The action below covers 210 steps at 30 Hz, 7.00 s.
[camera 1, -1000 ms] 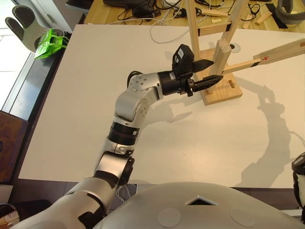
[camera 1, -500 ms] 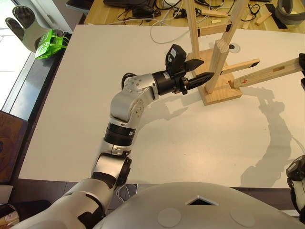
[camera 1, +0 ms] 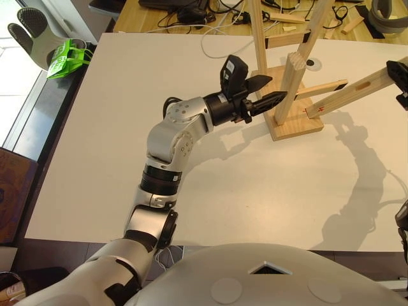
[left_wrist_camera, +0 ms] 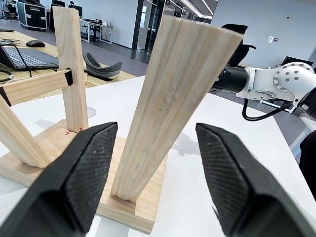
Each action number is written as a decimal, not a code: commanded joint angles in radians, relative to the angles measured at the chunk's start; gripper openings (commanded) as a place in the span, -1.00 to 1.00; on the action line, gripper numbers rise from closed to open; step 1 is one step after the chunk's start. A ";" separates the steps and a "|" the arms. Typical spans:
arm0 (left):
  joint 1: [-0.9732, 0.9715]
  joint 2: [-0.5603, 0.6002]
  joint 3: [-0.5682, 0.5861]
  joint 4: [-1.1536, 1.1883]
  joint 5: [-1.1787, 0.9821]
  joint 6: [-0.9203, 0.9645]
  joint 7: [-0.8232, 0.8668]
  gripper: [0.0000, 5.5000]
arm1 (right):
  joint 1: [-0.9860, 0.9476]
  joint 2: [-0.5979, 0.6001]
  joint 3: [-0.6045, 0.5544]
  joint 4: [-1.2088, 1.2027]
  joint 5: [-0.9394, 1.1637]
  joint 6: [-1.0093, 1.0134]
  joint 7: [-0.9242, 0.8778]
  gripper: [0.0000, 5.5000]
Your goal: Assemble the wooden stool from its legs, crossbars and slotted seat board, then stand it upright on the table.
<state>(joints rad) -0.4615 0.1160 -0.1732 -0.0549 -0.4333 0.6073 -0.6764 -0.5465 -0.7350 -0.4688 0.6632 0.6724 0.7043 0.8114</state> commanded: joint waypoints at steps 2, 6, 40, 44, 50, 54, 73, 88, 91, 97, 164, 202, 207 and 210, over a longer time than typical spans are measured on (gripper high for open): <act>-0.005 -0.009 0.002 -0.005 -0.004 0.009 0.019 0.06 | -0.053 -0.038 0.090 0.047 -0.088 -0.019 0.057 -0.64; 0.003 -0.018 -0.001 -0.008 -0.005 0.006 0.028 0.06 | -0.099 -0.048 0.173 0.126 -0.173 -0.068 0.098 -0.64; -0.019 -0.034 0.007 0.006 -0.005 -0.017 0.037 0.06 | -0.118 0.051 0.475 0.215 -0.401 -0.321 0.126 -0.62; -0.022 -0.032 0.012 0.010 -0.005 -0.018 0.038 0.06 | -0.139 0.057 0.439 0.236 -0.355 -0.281 0.114 -0.62; -0.019 -0.031 0.009 0.006 -0.004 -0.019 0.037 0.06 | -0.174 0.051 0.403 0.293 -0.337 -0.227 0.097 -0.62; -0.021 -0.030 0.009 0.006 -0.004 -0.017 0.036 0.06 | -0.174 0.053 0.438 0.316 -0.376 -0.247 0.102 -0.62; -0.014 -0.040 0.012 0.009 -0.005 -0.020 0.048 0.06 | -0.227 0.070 0.601 0.390 -0.494 -0.291 0.075 -0.62; -0.027 -0.042 0.016 0.012 -0.007 -0.009 0.055 0.06 | -0.262 0.109 0.751 0.446 -0.553 -0.269 0.147 -0.61; -0.025 -0.043 0.014 0.012 -0.005 -0.011 0.055 0.06 | -0.241 0.122 0.769 0.443 -0.549 -0.290 0.156 -0.61; -0.016 -0.044 0.014 0.009 -0.003 -0.013 0.060 0.06 | -0.168 0.097 0.652 0.347 -0.457 -0.449 0.062 -0.60; 0.009 -0.055 0.007 0.044 0.009 -0.053 0.108 0.06 | -0.093 0.128 0.430 -0.176 -0.351 0.002 -0.059 -0.99; -0.007 -0.084 0.030 0.140 0.026 -0.095 0.124 0.06 | -0.869 -0.003 0.236 0.371 -0.515 -0.511 -0.505 -0.99; -0.001 -0.088 0.029 0.125 0.026 -0.100 0.131 0.06 | -0.726 0.011 0.231 0.490 -0.535 -0.303 -0.582 -0.99; 0.000 -0.087 0.028 0.124 0.025 -0.097 0.130 0.06 | -0.608 0.063 0.250 0.466 -0.531 -0.195 -0.536 -0.99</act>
<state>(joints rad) -0.4571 0.0287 -0.1421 0.0793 -0.4218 0.5083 -0.5530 -1.2245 -0.7139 -0.2361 1.1455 0.1392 0.4423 0.2451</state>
